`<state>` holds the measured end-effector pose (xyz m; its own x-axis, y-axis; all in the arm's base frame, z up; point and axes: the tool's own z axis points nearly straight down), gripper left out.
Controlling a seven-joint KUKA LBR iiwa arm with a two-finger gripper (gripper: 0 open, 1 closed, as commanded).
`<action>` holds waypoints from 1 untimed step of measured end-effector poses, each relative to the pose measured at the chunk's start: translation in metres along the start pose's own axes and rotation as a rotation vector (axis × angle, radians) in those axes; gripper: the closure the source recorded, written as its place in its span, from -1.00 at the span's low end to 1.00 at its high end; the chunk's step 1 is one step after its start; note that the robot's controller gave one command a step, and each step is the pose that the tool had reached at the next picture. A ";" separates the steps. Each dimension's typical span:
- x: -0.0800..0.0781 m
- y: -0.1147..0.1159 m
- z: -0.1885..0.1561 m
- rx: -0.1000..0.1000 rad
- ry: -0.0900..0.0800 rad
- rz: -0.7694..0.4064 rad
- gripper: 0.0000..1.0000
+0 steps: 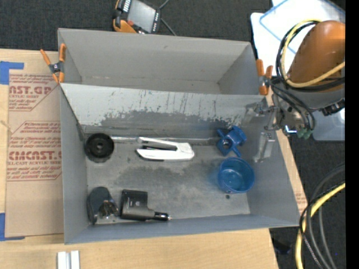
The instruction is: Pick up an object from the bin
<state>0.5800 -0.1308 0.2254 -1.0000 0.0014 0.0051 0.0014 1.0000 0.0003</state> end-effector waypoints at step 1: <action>-0.002 0.001 -0.005 0.001 -0.008 -0.002 -1.00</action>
Offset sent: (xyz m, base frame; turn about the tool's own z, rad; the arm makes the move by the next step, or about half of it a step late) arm -0.0381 -0.0057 -0.1554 -0.0575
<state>0.5816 -0.1298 0.2303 -1.0000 -0.0011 -0.0028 -0.0011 1.0000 -0.0007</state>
